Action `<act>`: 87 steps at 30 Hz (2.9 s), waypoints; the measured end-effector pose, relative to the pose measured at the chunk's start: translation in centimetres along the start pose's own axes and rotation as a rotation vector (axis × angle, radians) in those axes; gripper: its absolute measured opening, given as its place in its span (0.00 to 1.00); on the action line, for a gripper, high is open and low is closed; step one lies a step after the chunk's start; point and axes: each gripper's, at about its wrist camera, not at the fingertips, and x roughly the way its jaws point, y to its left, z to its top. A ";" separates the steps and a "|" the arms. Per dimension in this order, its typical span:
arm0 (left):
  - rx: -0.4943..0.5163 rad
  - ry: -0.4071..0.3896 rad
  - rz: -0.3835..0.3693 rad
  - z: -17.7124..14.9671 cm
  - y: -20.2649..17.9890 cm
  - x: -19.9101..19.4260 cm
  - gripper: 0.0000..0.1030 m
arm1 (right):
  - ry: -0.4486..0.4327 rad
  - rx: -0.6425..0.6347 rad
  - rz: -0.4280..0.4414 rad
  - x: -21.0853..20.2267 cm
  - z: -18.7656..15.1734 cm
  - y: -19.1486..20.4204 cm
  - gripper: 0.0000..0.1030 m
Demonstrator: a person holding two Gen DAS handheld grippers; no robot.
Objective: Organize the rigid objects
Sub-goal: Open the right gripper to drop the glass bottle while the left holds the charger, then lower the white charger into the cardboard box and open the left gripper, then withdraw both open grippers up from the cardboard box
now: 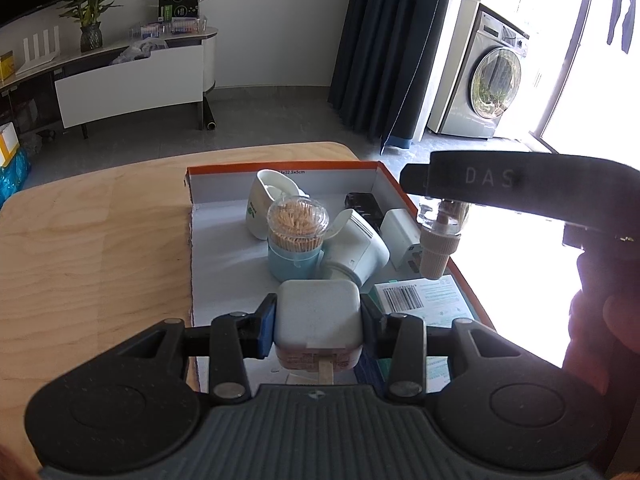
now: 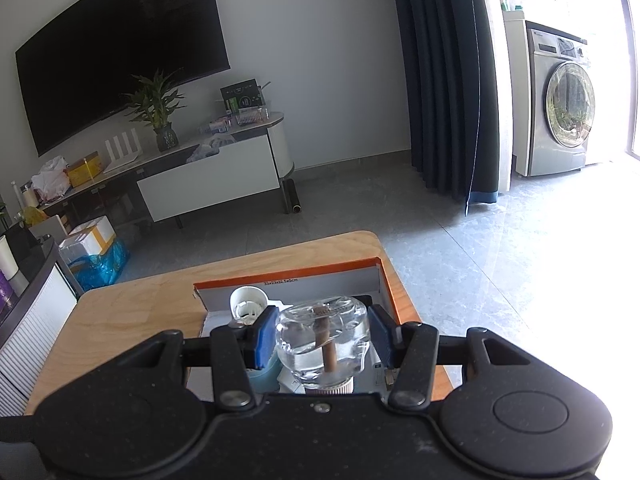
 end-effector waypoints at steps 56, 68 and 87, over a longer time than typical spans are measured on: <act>-0.015 -0.013 0.077 -0.8 -1.8 -3.6 0.89 | -0.006 -0.003 -0.005 -6.6 -2.7 -1.2 0.80; -0.014 0.005 0.182 -4.3 -2.8 -6.3 1.00 | 0.011 -0.009 -0.005 -10.6 -5.8 -1.8 0.81; -0.048 0.012 0.241 -6.5 -3.4 -7.7 1.00 | 0.073 -0.052 -0.013 -12.4 -8.5 -2.1 0.81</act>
